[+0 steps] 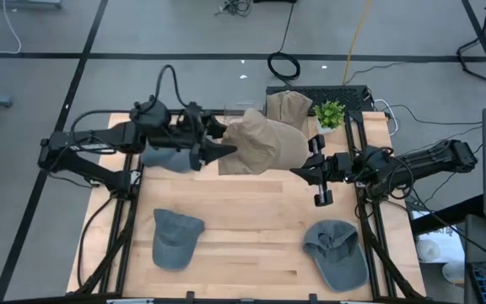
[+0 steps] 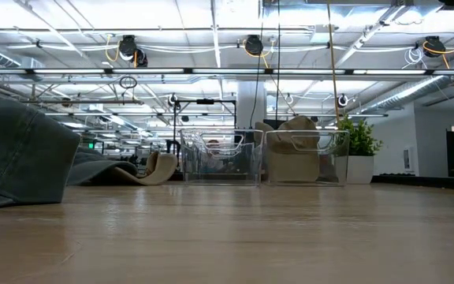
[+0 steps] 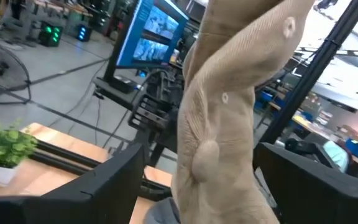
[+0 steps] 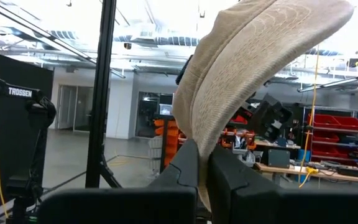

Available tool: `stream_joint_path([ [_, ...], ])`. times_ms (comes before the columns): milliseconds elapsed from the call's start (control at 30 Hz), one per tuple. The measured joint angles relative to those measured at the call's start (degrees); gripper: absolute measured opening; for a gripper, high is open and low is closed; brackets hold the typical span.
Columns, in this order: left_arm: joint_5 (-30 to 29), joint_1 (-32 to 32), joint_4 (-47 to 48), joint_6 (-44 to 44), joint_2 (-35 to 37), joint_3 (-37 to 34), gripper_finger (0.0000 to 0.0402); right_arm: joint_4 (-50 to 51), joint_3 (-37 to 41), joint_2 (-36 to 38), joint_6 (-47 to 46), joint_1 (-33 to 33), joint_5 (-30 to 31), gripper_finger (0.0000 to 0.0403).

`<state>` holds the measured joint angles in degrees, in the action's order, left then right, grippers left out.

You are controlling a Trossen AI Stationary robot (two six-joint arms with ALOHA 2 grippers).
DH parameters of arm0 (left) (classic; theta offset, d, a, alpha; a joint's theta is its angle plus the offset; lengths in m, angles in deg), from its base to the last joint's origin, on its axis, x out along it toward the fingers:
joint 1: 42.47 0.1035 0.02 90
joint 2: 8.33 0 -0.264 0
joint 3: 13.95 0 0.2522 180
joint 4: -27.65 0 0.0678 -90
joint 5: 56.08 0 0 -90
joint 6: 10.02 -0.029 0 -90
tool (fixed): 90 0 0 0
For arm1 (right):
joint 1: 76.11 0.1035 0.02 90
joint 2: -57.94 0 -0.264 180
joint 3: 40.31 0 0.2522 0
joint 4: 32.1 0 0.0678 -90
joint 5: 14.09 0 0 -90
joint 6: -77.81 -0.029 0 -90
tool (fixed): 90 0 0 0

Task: Pick & Place hat
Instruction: Put the right brown cap into the right transparent bin

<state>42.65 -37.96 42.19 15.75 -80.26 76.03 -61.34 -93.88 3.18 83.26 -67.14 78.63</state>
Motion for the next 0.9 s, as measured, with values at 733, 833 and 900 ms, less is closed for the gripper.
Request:
stream_joint_path([
  [733, 0.35, 0.01, -0.55, 6.54, -0.82, 0.19, 0.0183, 0.07, 0.00, 0.00, -0.21, 0.00, -0.04, 0.0000],
  [833, 0.37, 0.02, -1.07, 6.51, -0.82, 0.19, 0.0122, 0.09, 0.00, 0.00, -0.21, 0.00, -0.04, 0.0000],
  [900, 0.38, 0.02, -1.54, 6.48, -0.82, 0.19, 0.0086, 0.09, 0.00, 0.00, -0.21, 0.00, -0.04, 0.0000],
])
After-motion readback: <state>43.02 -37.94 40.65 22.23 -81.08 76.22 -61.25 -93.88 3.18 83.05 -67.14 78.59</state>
